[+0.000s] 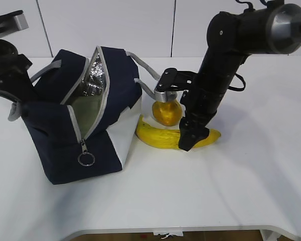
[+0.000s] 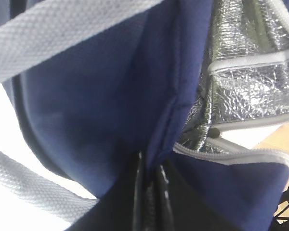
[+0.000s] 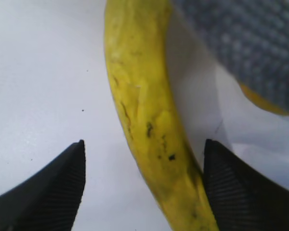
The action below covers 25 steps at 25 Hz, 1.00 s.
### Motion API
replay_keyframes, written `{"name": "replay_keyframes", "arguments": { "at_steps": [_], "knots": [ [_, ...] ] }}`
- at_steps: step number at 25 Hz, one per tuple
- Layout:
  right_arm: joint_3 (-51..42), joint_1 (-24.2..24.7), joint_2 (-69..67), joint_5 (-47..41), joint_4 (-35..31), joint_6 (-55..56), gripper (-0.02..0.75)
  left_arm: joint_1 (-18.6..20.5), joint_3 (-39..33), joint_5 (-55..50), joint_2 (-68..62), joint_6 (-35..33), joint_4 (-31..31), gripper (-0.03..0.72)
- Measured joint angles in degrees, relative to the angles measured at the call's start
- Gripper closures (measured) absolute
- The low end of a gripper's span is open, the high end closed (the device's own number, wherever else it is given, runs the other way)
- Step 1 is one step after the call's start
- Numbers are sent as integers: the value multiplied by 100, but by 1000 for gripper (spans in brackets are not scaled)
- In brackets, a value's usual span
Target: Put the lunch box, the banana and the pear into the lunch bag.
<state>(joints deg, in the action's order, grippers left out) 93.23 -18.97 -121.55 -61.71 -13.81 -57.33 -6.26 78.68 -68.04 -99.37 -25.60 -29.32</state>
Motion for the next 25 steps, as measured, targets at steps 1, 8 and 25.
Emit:
{"name": "replay_keyframes", "arguments": {
  "at_steps": [1,8,25],
  "knots": [
    [0,0,0,0,0,0,165,0,0,0,0,0,0,680],
    [0,0,0,11,0,11,321,0,0,0,0,0,0,680],
    [0,0,0,97,-36,92,367,0,0,0,0,0,0,681]
  ]
}}
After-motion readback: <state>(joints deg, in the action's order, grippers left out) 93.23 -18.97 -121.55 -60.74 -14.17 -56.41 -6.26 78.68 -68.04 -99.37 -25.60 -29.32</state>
